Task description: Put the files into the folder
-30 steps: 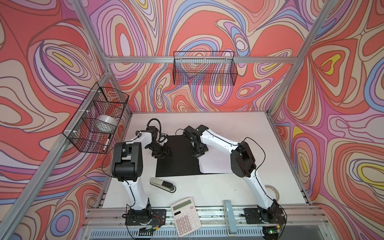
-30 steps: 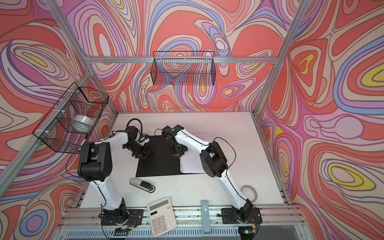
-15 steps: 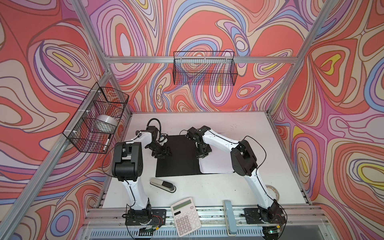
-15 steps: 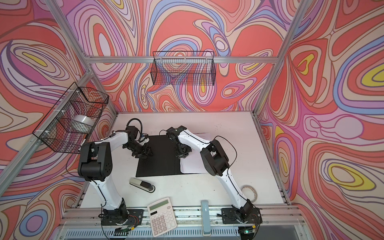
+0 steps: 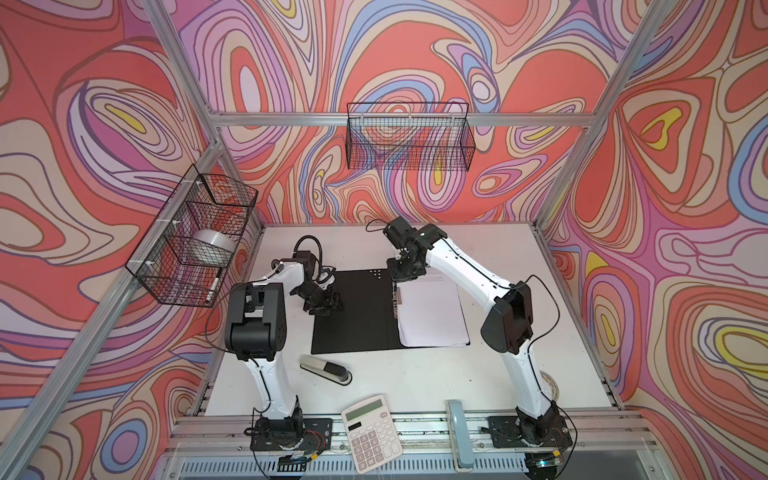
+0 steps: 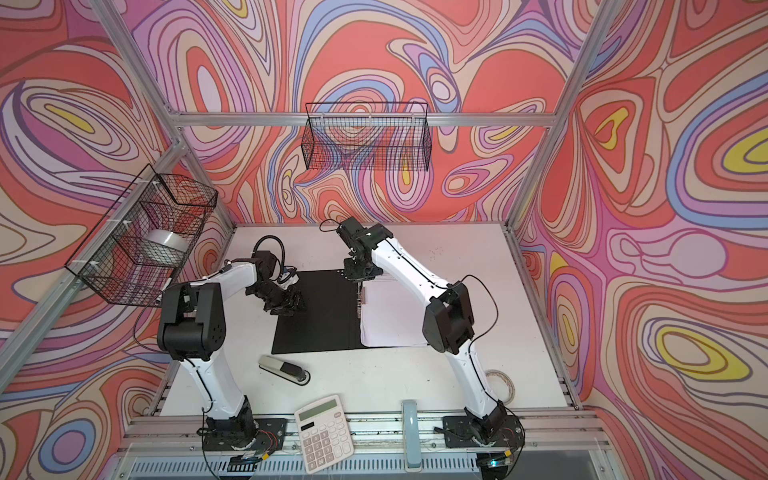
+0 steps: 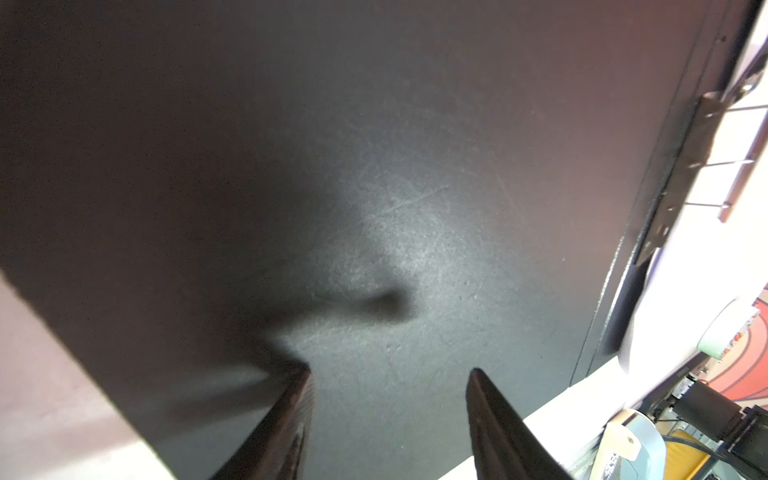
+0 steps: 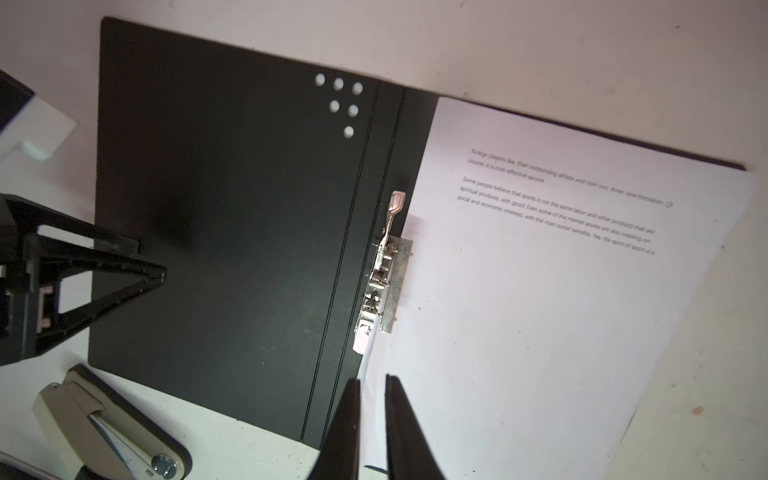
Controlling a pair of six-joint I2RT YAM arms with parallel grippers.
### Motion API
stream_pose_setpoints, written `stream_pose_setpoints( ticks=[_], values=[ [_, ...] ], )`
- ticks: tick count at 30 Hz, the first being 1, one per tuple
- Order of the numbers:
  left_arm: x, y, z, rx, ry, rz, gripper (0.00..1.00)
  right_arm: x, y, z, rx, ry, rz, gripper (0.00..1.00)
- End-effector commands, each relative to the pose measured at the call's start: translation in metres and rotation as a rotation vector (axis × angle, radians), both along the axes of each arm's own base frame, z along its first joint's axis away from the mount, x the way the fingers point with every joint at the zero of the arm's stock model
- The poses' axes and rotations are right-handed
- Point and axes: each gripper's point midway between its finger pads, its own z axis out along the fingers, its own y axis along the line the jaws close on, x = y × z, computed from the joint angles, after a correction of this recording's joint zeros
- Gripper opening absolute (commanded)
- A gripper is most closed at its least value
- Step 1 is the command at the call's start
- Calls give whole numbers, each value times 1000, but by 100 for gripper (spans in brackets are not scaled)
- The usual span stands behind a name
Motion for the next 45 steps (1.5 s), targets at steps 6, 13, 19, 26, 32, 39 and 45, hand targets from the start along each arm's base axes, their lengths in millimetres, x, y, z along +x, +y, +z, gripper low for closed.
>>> stream_pose_setpoints(
  ticks=[6,13,19,26,32,39,45],
  values=[
    [16,-33,52,-218,-94,-34,64,22,-8,3,123,-26,-80,14],
    [50,-95,81,-376,-145,-119,72,23,-15,24,235,-65,-128,14],
    [75,-148,58,-441,-89,-144,72,10,-36,41,285,-98,-185,14],
    [100,-181,37,-453,-104,-179,71,-11,-50,42,293,-94,-202,14],
    [109,-191,22,-488,-68,-164,71,-19,-54,32,288,-75,-209,14],
    [108,-202,21,-583,-32,-158,70,-18,-52,28,293,-70,-200,14],
    [111,-207,29,-627,-33,-149,70,-14,-48,26,295,-64,-191,14]
  ],
)
